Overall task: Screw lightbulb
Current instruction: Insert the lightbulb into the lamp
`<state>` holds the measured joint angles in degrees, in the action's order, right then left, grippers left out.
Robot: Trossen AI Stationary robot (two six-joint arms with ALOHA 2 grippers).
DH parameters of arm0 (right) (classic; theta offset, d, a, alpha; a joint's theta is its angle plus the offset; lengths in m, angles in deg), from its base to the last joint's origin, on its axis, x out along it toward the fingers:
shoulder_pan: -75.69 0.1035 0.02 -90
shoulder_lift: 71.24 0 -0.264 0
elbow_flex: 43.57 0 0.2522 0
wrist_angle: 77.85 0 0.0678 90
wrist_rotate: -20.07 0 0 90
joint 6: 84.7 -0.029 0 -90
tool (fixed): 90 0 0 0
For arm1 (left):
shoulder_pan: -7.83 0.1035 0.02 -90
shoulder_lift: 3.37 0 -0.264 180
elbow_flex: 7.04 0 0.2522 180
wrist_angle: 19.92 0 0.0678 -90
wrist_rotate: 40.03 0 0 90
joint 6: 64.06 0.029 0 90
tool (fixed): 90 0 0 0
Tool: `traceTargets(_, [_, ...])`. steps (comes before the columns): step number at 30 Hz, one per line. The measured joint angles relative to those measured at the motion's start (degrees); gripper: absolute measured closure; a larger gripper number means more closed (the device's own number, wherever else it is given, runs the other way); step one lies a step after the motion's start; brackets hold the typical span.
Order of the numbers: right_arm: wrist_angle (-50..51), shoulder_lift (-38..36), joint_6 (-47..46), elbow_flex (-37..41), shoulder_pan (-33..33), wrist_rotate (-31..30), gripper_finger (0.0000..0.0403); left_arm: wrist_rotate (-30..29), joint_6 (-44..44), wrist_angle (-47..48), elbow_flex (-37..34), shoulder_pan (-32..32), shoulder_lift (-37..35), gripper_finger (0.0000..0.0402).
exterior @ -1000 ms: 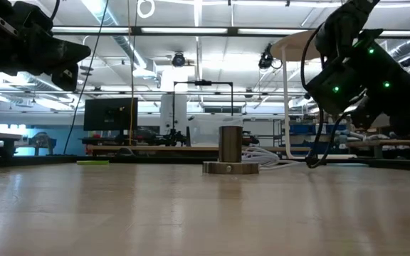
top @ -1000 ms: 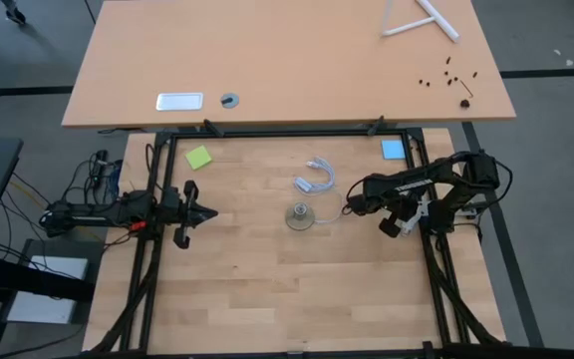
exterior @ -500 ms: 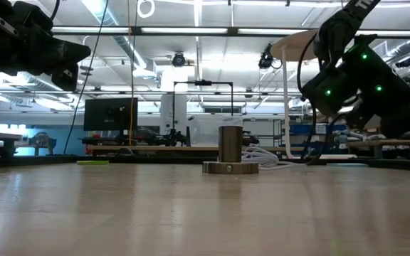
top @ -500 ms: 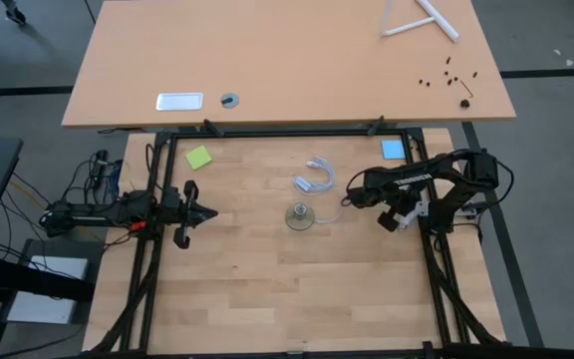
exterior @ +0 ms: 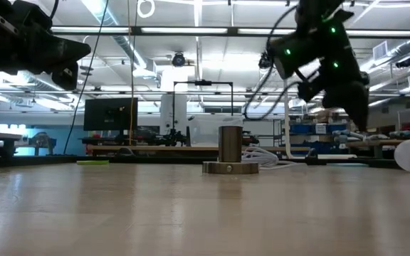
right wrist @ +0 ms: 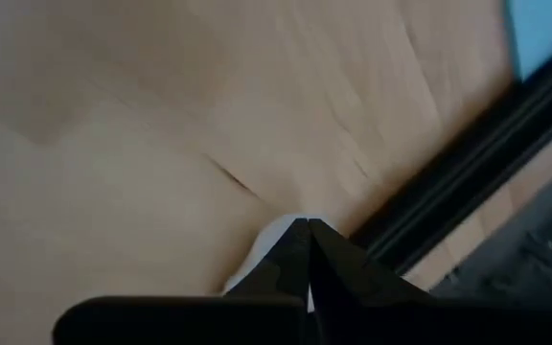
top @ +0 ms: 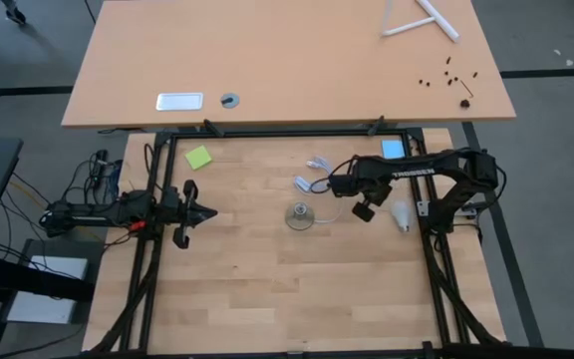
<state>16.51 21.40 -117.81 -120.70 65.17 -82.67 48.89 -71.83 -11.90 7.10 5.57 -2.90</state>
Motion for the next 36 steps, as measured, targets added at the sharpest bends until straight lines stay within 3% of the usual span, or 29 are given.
traceTargets(4, [1.7,0.0,-2.1,-4.2,1.8,3.1,0.0384,0.0,0.0,-0.3,0.0,0.0,0.0,0.0396])
traceTargets(10, [2.9,0.0,-4.2,-2.2,7.0,10.5,0.0374,0.0,0.0,-0.4,0.0,0.0,0.0,0.0396])
traceTargets(19, [7.0,0.0,-8.9,-0.4,19.5,11.5,0.0300,0.0,0.0,-0.3,0.0,0.0,0.0,0.0396])
traceTargets(30, [-4.2,0.0,-6.1,12.1,27.1,16.7,0.0202,1.1,0.0,-0.3,0.0,0.0,0.0,0.0396])
traceTargets(36, [-15.8,0.0,-4.2,16.1,30.0,18.7,0.0178,1.3,0.0,-0.3,0.0,0.0,0.0,0.0396])
